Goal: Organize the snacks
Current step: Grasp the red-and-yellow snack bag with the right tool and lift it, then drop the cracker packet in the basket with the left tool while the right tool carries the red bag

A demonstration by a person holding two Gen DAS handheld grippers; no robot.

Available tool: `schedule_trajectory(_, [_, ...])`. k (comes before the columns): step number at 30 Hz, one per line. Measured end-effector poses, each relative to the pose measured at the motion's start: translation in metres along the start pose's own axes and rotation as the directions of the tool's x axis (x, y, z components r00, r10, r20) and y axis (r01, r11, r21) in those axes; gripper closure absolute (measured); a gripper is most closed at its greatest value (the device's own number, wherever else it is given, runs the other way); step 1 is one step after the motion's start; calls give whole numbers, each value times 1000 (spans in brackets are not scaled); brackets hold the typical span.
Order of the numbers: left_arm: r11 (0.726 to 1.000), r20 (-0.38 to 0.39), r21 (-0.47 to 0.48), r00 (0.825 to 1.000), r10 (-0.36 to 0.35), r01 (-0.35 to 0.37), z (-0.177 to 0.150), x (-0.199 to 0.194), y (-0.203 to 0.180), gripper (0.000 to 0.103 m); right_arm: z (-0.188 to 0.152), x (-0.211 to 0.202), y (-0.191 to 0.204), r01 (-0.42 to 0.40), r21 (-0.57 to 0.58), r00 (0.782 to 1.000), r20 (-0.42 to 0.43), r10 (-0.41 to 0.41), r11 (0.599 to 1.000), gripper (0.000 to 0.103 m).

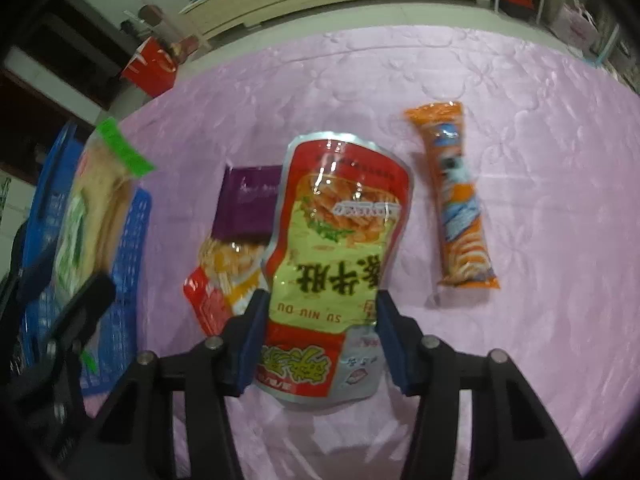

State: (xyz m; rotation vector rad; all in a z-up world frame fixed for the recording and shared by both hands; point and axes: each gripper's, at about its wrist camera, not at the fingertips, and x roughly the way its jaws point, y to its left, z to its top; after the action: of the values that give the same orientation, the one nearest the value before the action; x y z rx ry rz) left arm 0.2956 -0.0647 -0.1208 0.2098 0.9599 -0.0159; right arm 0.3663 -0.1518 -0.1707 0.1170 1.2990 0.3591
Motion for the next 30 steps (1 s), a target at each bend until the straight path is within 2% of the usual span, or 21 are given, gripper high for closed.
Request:
schedule_trajectory(7, [999, 2, -4, 999, -43, 43, -11, -10, -5, 45, -25, -36, 0, -6, -43, 998, 60, 8, 999, 47])
schedule_trajectory(17, [995, 65, -2, 992, -104, 104, -21, -62, 0, 45, -63, -120, 32, 72, -126, 976, 215, -44, 989, 47])
schedule_trajectory(25, [994, 142, -7, 984, -109, 111, -32, -120, 32, 45, -87, -161, 62, 112, -165, 952, 301, -58, 980, 47])
schedule_trajectory(30, [994, 170, -7, 980, -105, 108, -45, -153, 67, 45, -96, -175, 106, 131, -225, 940, 337, -49, 966, 47])
